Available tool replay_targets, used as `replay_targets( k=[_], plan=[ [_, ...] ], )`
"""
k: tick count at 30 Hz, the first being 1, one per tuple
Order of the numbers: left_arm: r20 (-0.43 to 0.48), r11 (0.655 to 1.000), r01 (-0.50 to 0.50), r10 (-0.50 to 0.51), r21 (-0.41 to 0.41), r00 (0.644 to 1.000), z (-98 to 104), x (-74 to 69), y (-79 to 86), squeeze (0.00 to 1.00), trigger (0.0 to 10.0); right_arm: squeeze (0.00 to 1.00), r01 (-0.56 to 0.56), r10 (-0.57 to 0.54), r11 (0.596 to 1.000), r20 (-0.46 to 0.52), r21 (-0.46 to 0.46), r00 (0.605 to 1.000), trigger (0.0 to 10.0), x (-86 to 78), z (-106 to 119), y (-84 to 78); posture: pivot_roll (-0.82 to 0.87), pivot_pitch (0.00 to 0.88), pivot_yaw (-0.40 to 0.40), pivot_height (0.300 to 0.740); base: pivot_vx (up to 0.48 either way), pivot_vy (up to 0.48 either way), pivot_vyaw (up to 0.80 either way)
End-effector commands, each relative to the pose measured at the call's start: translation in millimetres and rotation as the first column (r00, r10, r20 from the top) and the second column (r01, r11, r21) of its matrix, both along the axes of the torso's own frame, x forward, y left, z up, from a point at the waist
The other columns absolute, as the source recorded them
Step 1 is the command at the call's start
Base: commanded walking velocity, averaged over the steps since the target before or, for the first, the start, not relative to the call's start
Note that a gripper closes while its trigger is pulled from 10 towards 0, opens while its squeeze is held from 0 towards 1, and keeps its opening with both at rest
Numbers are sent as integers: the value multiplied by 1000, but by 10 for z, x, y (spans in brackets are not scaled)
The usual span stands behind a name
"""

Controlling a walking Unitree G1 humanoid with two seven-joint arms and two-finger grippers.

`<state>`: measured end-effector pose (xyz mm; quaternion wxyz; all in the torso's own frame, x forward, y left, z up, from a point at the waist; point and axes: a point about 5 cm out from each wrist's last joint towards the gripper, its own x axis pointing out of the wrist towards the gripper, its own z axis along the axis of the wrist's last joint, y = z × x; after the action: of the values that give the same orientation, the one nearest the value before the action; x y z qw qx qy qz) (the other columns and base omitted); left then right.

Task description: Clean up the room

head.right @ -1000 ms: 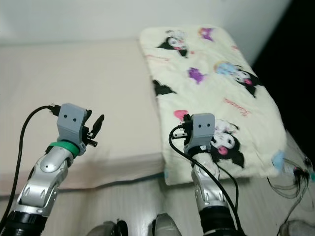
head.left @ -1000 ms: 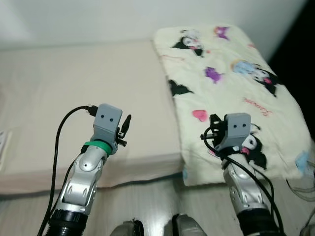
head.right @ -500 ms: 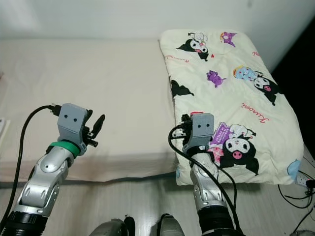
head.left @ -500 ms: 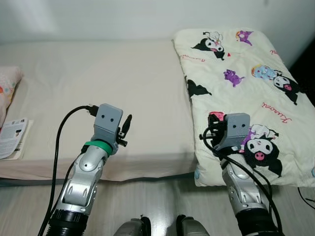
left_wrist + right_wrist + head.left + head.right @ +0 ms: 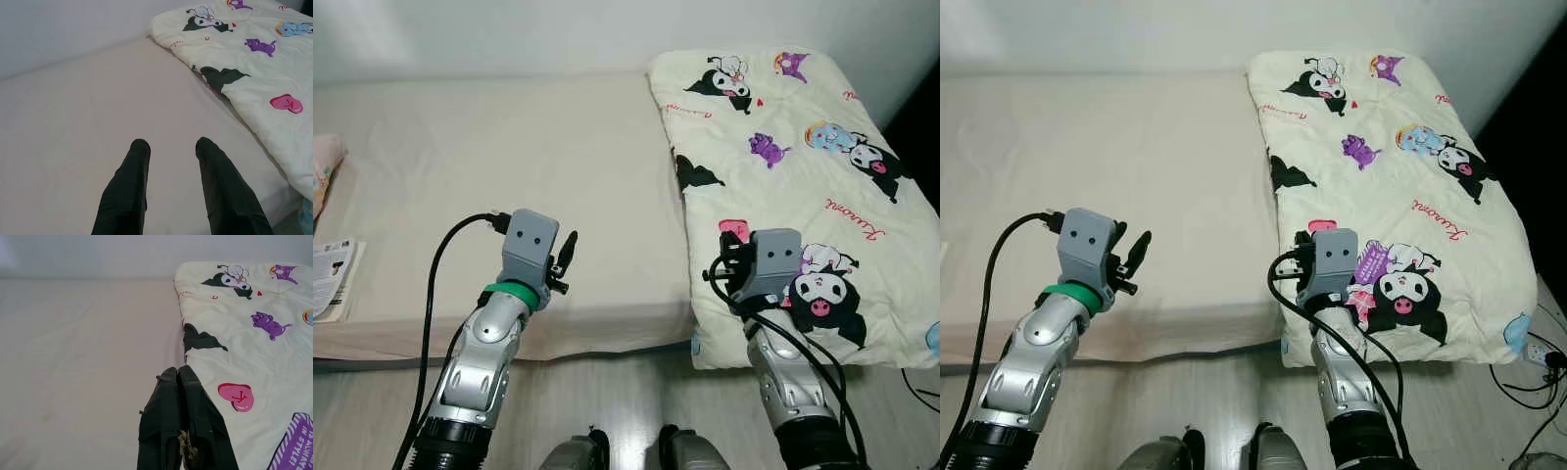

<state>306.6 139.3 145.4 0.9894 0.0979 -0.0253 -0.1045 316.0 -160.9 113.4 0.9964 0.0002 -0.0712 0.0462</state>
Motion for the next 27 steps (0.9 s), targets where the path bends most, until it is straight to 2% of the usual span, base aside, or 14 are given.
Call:
replay_targets(
  k=[1, 25, 27],
  plan=[
    [-20, 1000, -9, 9, -7, 1000, -62, -28, 35, 0, 10000, 0, 2, -2, 1000, -25, -6, 1000, 10000, -20, -62, -2, -80, 106, 81, 703, -352, 0, 0],
    [-18, 1000, -9, 9, -5, 1000, -60, -31, 37, 0, 10000, 0, 13, -14, 1000, -27, -21, 1000, 10000, -5, -58, -14, -79, 109, 84, 703, -369, 0, 0],
    [-19, 1000, -9, 9, -1, 1000, -62, -31, 38, 0, 10000, 0, 10, -11, 1000, -27, -25, 1000, 10000, -3, -59, -12, -78, 109, 85, 703, 0, 0, 525]
  ],
)
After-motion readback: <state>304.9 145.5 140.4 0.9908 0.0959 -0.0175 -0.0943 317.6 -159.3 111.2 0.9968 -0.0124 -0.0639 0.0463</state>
